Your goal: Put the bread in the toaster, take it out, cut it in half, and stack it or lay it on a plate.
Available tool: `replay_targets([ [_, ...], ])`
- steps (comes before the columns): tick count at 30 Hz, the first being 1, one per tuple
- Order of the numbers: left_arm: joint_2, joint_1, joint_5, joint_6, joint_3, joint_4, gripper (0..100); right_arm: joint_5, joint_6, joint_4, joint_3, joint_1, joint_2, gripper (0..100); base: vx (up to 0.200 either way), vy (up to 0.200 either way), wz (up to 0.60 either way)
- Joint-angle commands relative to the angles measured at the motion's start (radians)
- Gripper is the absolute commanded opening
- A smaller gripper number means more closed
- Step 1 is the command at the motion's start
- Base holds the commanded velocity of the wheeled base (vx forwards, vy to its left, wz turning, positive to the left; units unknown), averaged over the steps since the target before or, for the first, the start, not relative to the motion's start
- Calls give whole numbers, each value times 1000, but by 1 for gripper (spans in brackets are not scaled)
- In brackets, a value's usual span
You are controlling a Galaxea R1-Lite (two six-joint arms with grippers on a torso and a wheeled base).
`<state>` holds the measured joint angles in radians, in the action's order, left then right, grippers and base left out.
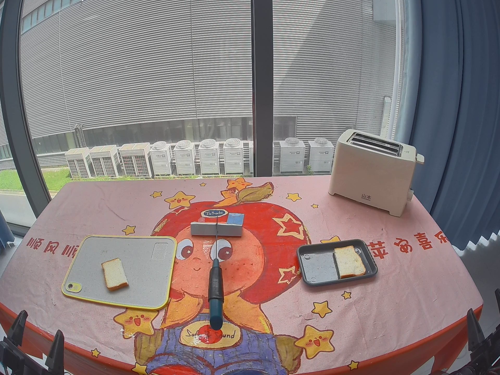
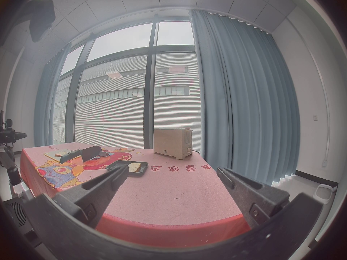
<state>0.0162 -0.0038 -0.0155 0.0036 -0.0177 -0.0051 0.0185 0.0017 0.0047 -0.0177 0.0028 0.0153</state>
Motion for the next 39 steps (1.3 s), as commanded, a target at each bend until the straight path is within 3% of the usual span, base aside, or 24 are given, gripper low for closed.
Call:
replay_targets([
  [1,-16,-1,0,-1,18,-1,100,1,0,0,15,0,-9,100,0,0,0],
  [26,-16,-1,-7,9,18,-13,100,0,0,0,15,0,-9,100,0,0,0],
  [28,-16,-1,-6,7,18,-35,100,1,0,0,15,0,-9,100,0,0,0],
  [29,-16,-1,-3,7,18,-125,100,1,0,0,15,0,-9,100,0,0,0],
  [32,-16,-1,0,10,18,-223,100,1,0,0,15,0,-9,100,0,0,0],
  [39,-16,-1,-1,35,18,-228,100,1,0,0,15,0,-9,100,0,0,0],
])
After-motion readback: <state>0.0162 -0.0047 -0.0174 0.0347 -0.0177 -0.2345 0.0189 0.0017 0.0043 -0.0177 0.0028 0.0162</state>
